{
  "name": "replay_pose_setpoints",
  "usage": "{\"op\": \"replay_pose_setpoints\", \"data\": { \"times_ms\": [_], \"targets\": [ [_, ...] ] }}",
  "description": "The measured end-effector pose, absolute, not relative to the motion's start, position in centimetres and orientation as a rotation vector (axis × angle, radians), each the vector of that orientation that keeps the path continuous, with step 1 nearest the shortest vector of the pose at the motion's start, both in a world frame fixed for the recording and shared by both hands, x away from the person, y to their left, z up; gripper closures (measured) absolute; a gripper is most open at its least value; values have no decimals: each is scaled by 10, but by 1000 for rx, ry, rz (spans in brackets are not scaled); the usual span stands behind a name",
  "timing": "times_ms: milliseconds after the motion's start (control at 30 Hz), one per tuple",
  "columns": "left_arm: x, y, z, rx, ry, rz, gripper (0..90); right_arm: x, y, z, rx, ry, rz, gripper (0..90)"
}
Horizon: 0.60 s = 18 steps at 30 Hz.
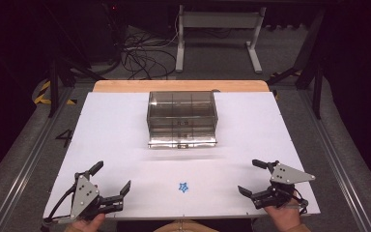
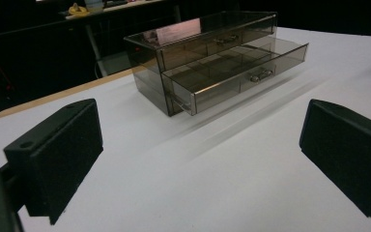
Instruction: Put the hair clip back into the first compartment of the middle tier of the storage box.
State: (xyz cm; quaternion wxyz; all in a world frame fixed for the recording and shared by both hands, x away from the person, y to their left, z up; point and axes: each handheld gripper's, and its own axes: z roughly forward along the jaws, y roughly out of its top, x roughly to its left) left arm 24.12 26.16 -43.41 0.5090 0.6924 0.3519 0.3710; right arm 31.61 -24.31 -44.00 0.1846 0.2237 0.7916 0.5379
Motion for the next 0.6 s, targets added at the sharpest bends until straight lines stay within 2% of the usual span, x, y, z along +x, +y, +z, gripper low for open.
{"op": "replay_pose_setpoints", "data": {
  "times_ms": [600],
  "targets": [
    [243,262,-434,1675,869,892,25,315,-242,-440,598,2254,1542,7]
  ]
}}
